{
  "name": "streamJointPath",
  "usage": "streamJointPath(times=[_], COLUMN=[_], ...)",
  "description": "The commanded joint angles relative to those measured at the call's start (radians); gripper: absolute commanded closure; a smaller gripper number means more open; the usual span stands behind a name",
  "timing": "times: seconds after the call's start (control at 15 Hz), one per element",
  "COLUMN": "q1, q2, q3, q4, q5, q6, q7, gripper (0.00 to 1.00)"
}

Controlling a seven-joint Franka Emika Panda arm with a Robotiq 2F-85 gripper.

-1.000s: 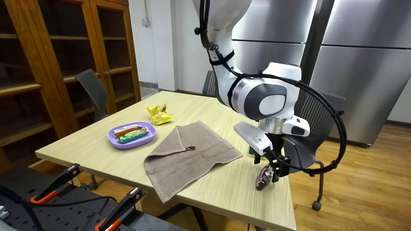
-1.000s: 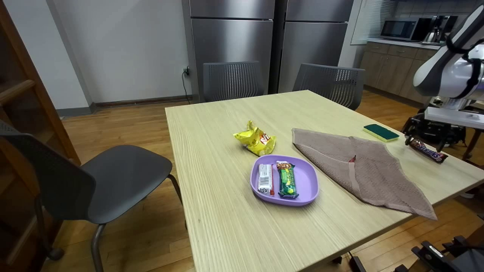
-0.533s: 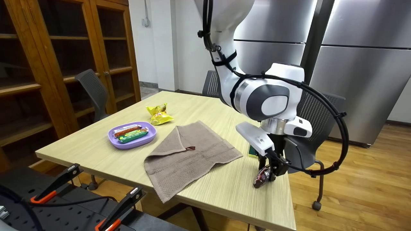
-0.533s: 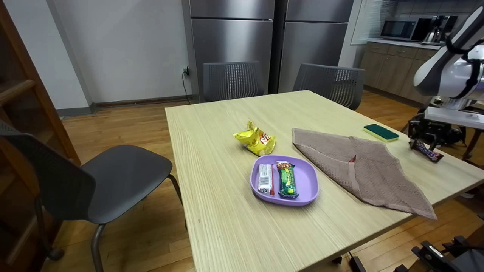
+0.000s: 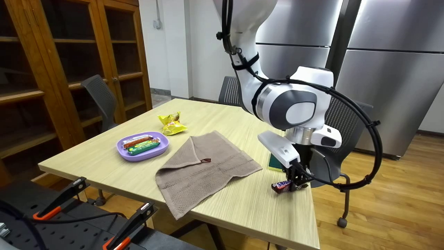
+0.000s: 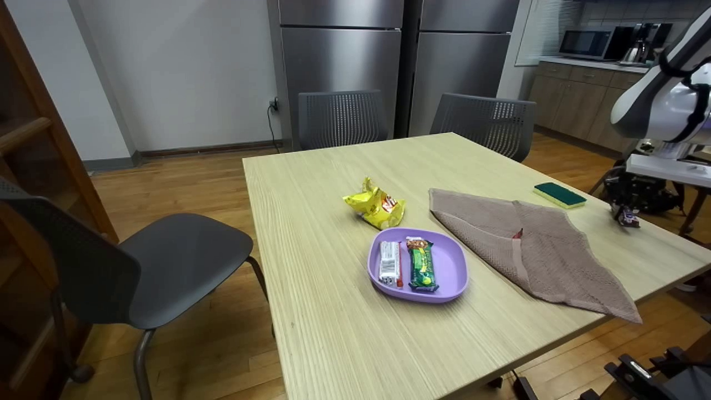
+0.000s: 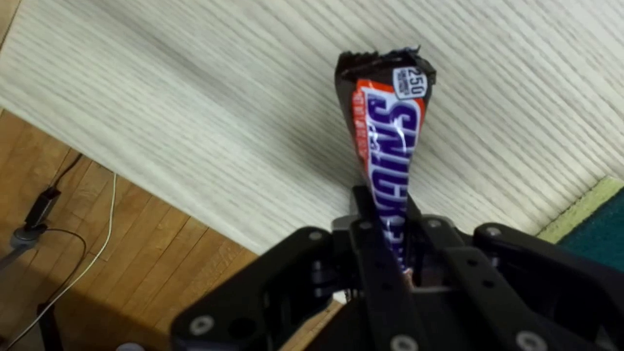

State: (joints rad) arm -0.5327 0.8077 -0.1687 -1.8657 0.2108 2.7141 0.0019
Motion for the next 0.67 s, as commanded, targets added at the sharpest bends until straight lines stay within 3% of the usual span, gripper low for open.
streamJointPath(times=[0.0,0.6], q1=[-0.004,0.073], q2=[-0.045,-0.16], q3=[0.015,0.033], q4=[-0.017,-0.146], q5=[0.02,0.011], q6=[-0.034,0.01], q7=[-0.017,-0.012], gripper=[0.97,0.97])
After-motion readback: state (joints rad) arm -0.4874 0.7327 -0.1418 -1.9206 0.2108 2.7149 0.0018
